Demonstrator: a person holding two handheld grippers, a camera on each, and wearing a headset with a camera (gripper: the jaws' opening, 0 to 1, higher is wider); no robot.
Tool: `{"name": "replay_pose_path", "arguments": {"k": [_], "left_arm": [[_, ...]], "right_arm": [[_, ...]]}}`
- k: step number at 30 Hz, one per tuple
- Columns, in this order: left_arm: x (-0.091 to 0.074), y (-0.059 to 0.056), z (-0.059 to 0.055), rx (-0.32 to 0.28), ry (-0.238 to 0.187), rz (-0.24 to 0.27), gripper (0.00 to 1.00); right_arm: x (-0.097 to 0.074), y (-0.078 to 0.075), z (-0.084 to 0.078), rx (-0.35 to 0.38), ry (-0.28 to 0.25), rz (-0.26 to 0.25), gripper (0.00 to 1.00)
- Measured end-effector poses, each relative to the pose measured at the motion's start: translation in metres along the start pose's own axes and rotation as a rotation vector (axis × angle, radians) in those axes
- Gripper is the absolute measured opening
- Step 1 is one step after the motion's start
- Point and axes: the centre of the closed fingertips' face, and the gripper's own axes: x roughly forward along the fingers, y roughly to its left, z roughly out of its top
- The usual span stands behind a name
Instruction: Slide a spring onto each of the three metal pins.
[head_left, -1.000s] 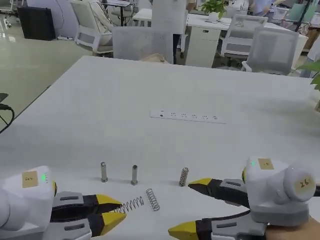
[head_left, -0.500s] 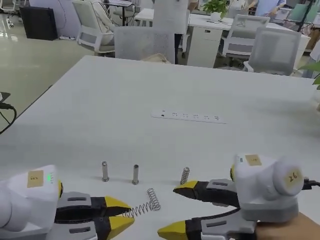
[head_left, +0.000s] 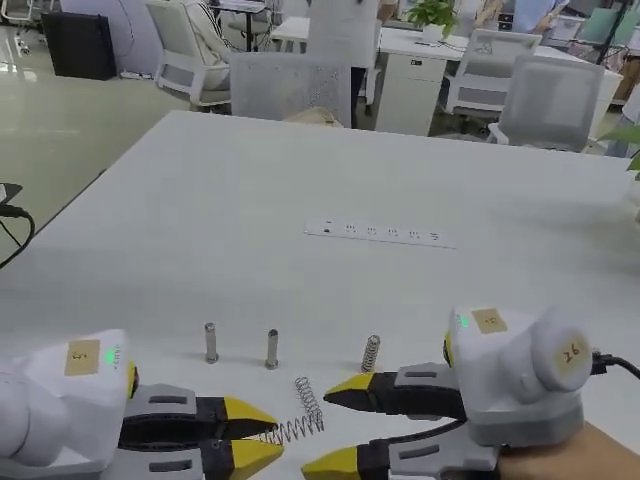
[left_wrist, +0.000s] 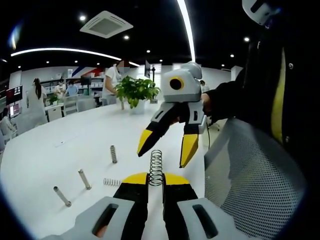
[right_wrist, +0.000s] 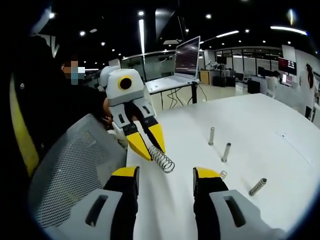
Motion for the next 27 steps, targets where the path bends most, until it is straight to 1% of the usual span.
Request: {"name": "replay_pose_path", "arguments": {"k": [6,13,22,27], "left_arm": [[0.002,-0.006,0.004,0.011,-0.006,-0.021,0.02],[0.004,-0.012,0.006,0.024,-0.009,-0.044,0.02],[0.005,-0.018,0.009,0.025,-0.015,-0.069,0.02],[0.005,-0.02,0.01,0.022,-0.019,-0.076,0.02]], "right_arm": [[0.002,0.005,0.002,0.0,-0.006,0.031,0.36],[0.003,0.012,0.002,-0.001,0.0,0.068,0.3],[0.004,0.021,0.003,0.005,-0.003,0.111,0.21],[0.003,0.024,0.005,0.017,-0.011,0.134,0.2]]}}
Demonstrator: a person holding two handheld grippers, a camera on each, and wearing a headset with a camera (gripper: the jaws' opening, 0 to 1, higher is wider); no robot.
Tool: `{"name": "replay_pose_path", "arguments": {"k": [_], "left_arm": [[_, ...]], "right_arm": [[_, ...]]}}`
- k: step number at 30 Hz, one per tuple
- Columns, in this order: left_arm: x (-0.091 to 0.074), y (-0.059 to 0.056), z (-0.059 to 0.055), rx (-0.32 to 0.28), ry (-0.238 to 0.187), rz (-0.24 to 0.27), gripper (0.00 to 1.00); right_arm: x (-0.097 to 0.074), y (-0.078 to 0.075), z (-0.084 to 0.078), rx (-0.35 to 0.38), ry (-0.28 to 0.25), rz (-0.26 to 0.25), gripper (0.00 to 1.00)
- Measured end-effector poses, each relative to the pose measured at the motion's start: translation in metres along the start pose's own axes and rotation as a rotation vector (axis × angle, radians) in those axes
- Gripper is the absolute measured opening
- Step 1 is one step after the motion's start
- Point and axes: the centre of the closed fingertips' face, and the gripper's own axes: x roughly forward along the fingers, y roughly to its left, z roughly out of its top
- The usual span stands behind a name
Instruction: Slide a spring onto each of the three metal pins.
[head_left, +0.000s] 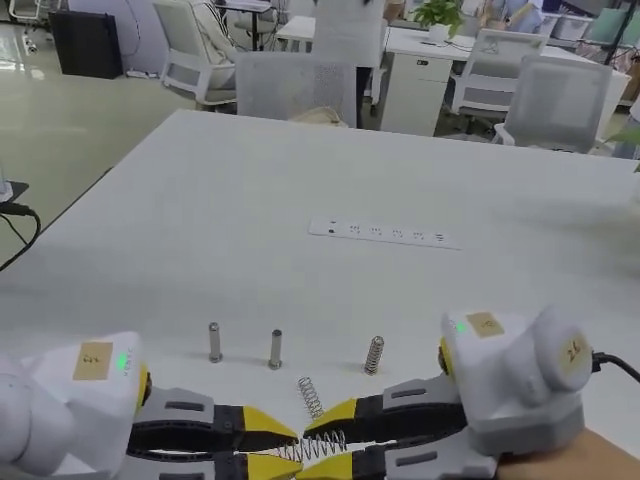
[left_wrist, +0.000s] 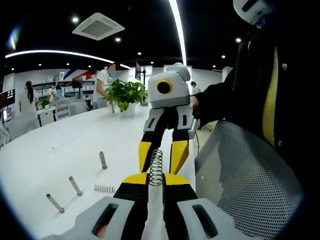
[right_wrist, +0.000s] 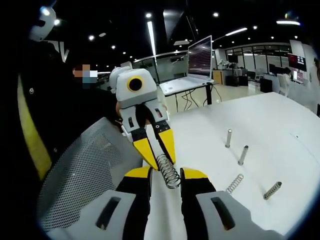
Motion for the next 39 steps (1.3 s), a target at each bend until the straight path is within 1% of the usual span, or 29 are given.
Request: {"name": "replay_pose_path", "arguments": {"k": [4,9,15,16,17,18,19,22,27,31,36,39], "left_arm": [[0.0,-0.002,0.0,0.001,-0.002,-0.01,0.02],[0.0,-0.002,0.0,0.002,-0.003,-0.011,0.02],[-0.001,-0.001,0.002,-0.003,-0.013,-0.009,0.02],[-0.001,-0.001,0.002,-0.002,-0.012,-0.01,0.02],[0.0,-0.004,0.001,-0.004,-0.012,-0.025,0.02],[0.001,-0.005,0.002,0.003,-0.016,-0.025,0.02],[0.001,-0.004,0.004,-0.011,-0.029,-0.022,0.02],[-0.002,0.0,0.007,-0.026,-0.052,-0.012,0.02],[-0.002,-0.002,0.007,-0.019,-0.045,-0.013,0.02],[-0.002,-0.001,0.007,-0.019,-0.046,-0.012,0.02],[-0.001,-0.003,0.006,-0.016,-0.042,-0.017,0.02],[-0.001,-0.002,0.007,-0.016,-0.046,-0.015,0.02]], "right_arm": [[-0.002,0.002,0.001,0.021,-0.004,0.024,0.18],[-0.003,0.004,0.002,0.028,-0.008,0.031,0.17],[-0.004,0.004,0.005,0.04,-0.02,0.042,0.14],[-0.005,0.004,0.006,0.041,-0.022,0.045,0.12],[-0.006,0.004,0.014,0.048,-0.063,0.052,0.1],[-0.008,0.005,0.019,0.089,-0.084,0.06,0.09],[-0.009,0.004,0.021,0.074,-0.084,0.057,0.09],[-0.009,0.002,0.021,0.074,-0.073,0.047,0.1],[-0.007,0.003,0.017,0.078,-0.045,0.05,0.11],[-0.007,0.003,0.017,0.085,-0.038,0.056,0.1],[-0.007,0.005,0.015,0.103,-0.01,0.068,0.1],[-0.007,0.005,0.016,0.106,-0.005,0.071,0.09]]}}
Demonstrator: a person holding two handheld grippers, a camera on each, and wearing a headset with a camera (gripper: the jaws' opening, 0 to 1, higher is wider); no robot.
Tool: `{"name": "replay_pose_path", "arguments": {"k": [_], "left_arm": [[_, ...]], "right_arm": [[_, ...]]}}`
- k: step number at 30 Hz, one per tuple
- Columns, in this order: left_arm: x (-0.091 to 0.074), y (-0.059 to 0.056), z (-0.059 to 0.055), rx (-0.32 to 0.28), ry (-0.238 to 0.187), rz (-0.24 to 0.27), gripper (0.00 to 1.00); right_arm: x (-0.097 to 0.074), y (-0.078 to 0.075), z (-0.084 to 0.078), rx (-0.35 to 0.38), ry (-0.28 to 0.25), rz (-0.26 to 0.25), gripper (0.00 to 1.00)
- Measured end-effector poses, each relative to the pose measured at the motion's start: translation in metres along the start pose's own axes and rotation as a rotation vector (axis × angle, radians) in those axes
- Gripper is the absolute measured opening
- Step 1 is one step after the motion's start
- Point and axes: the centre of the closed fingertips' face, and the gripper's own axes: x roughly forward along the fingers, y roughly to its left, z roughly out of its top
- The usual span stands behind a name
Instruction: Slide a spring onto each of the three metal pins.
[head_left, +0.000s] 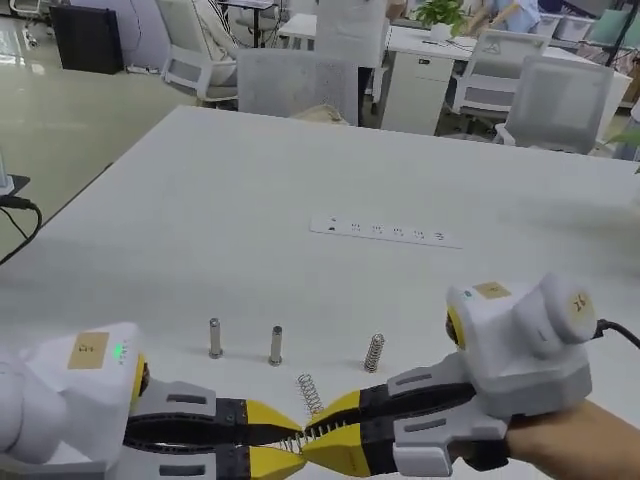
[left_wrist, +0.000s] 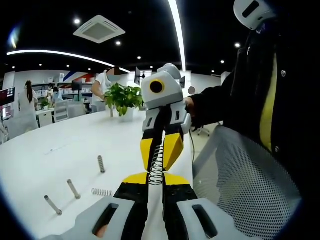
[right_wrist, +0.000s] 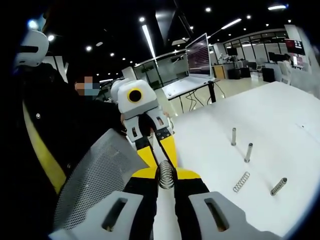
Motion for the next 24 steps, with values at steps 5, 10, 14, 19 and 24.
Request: {"name": "replay_pose_path", "arguments": {"k": [5,10,14,19,24], "left_arm": [[0.0,0.0003,0.0,0.002,0.002,0.001,0.02],[-0.0004,0.0014,0.0015,0.003,-0.007,0.007,0.02],[-0.0007,0.0027,0.0027,0.006,-0.013,0.014,0.02],[-0.0016,0.0047,0.0034,0.006,-0.018,0.024,0.02],[-0.0029,0.0084,0.0052,0.013,-0.026,0.042,0.02]], "right_arm": [[0.0012,0.0003,-0.0015,0.006,0.039,0.006,0.09],[0.0009,-0.0001,0.0006,-0.001,0.082,0.008,0.09],[0.001,-0.0012,0.0012,-0.019,0.156,0.005,0.09],[0.0028,-0.0019,0.0038,-0.101,0.29,0.001,0.08],[0.0045,-0.0032,0.0078,-0.144,0.41,0.001,0.08]]}}
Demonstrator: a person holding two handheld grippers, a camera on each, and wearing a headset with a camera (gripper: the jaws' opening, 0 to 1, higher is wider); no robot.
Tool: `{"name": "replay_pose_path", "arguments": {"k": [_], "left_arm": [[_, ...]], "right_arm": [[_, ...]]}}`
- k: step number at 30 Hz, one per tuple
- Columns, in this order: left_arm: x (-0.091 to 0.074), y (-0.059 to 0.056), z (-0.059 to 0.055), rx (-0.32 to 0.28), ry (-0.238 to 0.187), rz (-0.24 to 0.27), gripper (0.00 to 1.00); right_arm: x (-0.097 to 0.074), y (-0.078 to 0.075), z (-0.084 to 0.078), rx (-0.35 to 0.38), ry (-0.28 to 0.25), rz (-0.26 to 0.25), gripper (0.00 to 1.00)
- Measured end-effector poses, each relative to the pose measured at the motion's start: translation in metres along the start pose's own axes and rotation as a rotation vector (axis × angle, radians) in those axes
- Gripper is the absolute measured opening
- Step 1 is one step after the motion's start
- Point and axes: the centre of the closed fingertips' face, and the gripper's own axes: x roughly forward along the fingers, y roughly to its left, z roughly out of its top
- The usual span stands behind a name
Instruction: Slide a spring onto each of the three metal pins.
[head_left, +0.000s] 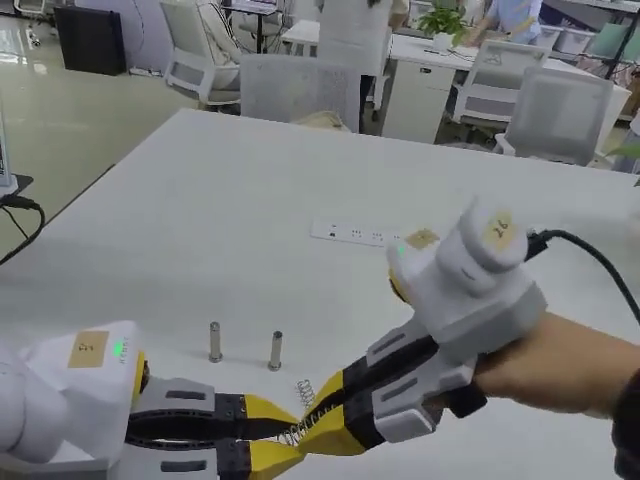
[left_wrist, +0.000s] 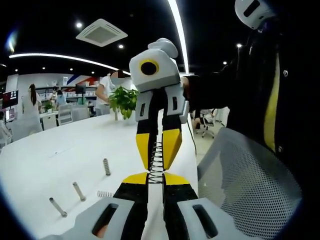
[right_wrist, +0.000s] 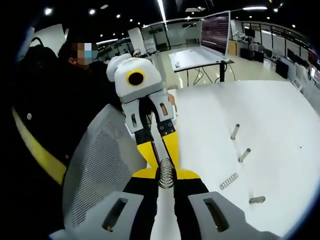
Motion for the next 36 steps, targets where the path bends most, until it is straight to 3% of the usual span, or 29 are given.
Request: {"name": "replay_pose_path", "arguments": {"k": [6,25,36], "left_arm": [[-0.001,0.002,0.001,-0.001,-0.007,0.012,0.03],[-0.001,0.007,0.002,0.022,-0.007,0.036,0.02],[-0.004,0.016,0.005,0.02,-0.031,0.076,0.02]], "right_arm": [[0.001,-0.001,0.003,-0.078,0.126,0.004,0.08],[0.005,-0.001,0.007,-0.241,0.423,0.007,0.08],[0.005,-0.008,0.016,-0.246,0.424,-0.006,0.08]]}}
